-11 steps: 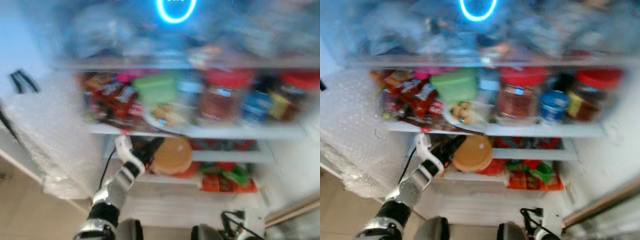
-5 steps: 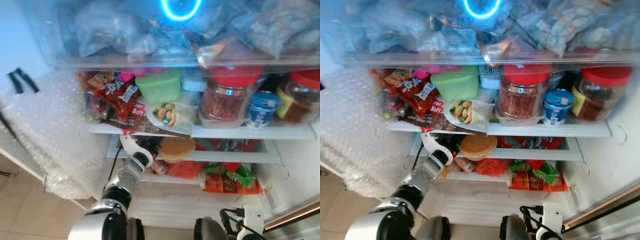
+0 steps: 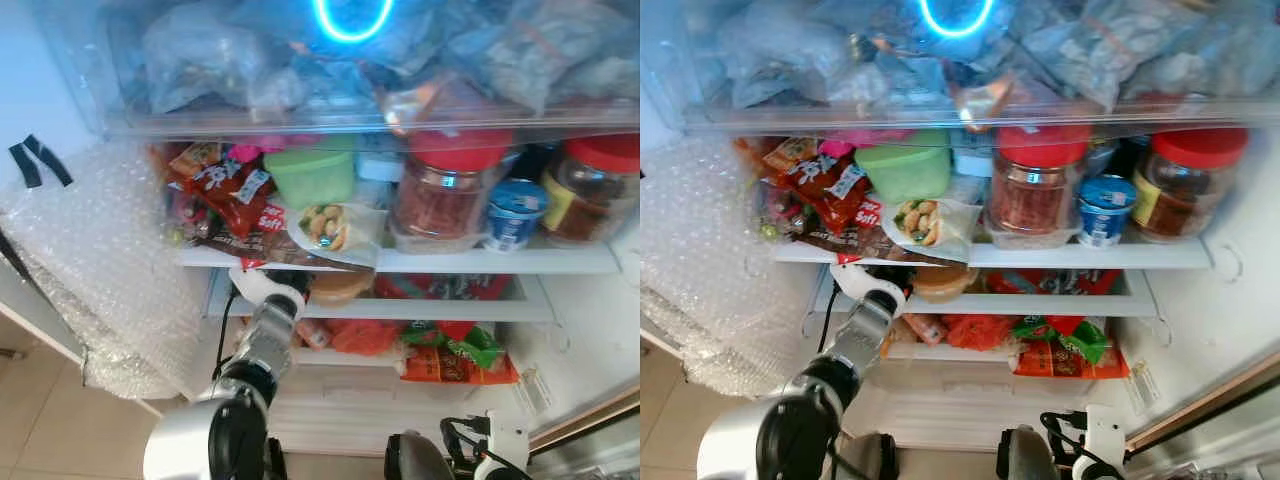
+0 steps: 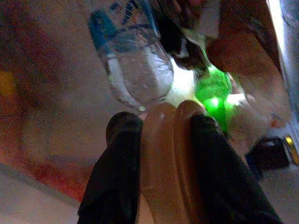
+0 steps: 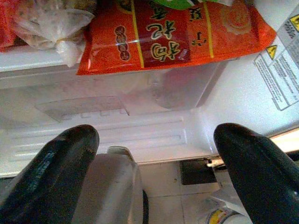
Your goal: Restocking fridge
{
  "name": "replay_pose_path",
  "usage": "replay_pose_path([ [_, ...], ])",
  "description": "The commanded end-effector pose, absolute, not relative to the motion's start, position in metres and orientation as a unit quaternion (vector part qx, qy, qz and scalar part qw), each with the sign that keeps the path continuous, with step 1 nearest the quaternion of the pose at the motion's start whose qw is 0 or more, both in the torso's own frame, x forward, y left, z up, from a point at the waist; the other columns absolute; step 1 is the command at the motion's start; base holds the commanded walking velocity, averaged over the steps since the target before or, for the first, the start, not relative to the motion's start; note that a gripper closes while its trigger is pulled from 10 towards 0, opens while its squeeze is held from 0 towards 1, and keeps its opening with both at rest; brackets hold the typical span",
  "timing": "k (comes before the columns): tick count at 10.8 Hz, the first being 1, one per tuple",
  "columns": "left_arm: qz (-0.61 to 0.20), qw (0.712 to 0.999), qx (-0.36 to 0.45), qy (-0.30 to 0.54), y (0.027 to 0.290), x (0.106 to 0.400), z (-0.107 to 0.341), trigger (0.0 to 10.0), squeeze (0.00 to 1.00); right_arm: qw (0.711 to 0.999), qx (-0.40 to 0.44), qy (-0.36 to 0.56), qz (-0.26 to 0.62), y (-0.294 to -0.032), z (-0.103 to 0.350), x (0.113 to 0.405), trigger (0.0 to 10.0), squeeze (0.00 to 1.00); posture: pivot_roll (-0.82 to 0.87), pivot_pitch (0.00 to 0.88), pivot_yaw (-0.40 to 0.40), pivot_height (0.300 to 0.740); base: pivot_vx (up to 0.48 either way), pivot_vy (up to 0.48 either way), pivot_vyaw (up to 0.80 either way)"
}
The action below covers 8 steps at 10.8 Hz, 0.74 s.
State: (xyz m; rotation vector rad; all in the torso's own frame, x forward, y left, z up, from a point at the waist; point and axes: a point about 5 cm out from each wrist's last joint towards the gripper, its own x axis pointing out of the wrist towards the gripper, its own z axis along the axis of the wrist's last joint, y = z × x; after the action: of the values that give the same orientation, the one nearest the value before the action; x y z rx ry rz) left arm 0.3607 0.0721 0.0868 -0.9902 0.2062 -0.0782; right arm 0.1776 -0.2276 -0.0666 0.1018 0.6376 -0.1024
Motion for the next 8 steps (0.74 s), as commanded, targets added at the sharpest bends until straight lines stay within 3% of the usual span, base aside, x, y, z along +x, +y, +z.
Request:
replay_pose_path([
  [1,-0.050,0.877,-0.470,0.086,0.0567,0.3661,0.1023,10.0,0.00,0.949,0.052,0.307,-0.055,-0.2273,-0.0668,0.1756,10.0,0.00,-0.05,0.098,0.068,0.639,0.000,0.000,0.00],
  [2,-0.053,0.881,-0.462,0.086,0.0544,0.3674,0.1050,10.0,0.00,0.949,0.051,0.307,-0.057,-0.2279,-0.0669,0.1748,10.0,0.00,-0.05,0.099,0.069,0.639,0.000,0.000,0.00],
  [3,-0.055,0.882,-0.460,0.086,0.0542,0.3676,0.1055,10.0,1.00,0.948,0.051,0.308,-0.058,-0.2282,-0.0672,0.1739,10.0,0.00,-0.05,0.098,0.069,0.639,0.000,0.000,0.00],
  [8,-0.065,0.877,-0.469,0.079,0.0614,0.3667,0.1020,10.0,1.00,0.945,0.054,0.317,-0.060,-0.2293,-0.0696,0.1694,10.0,0.00,-0.03,0.100,0.069,0.639,0.000,0.000,0.00],
])
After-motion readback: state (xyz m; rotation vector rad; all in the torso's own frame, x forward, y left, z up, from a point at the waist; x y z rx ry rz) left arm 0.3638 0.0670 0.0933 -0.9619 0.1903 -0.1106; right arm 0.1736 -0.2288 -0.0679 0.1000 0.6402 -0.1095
